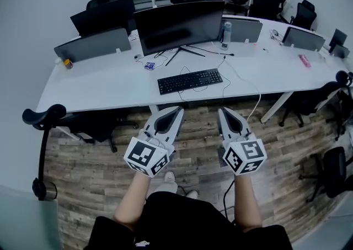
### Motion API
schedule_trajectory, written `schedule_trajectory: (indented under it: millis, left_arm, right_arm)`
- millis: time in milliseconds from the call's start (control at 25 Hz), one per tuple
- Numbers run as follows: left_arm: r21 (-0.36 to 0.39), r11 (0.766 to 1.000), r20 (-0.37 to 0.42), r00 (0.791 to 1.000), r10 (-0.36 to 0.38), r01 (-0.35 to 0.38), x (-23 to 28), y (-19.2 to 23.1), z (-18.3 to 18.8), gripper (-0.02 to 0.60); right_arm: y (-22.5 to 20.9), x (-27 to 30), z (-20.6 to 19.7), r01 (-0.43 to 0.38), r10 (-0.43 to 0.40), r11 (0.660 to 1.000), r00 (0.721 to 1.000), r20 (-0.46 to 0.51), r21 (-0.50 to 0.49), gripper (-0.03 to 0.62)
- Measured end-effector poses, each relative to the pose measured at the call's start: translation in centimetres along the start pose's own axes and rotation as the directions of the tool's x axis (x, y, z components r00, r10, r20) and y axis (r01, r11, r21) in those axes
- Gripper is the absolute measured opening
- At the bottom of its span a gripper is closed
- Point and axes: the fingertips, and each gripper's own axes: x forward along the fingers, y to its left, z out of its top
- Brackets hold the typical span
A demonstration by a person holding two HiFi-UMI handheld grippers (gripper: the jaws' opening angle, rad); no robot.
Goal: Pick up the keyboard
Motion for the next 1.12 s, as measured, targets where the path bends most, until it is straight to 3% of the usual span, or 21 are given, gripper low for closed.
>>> schedule_trajectory:
  millis: [1120]
  left_arm:
    - [-0.017, 0.999, 0.005, 0.999, -0.044, 0.044, 4.5, 13.1, -0.5, 0.003]
  right_arm:
    - [-0.4, 13.2, 0.8, 0.071, -0.071, 0.997, 0.998, -0.001, -0.007, 0.006]
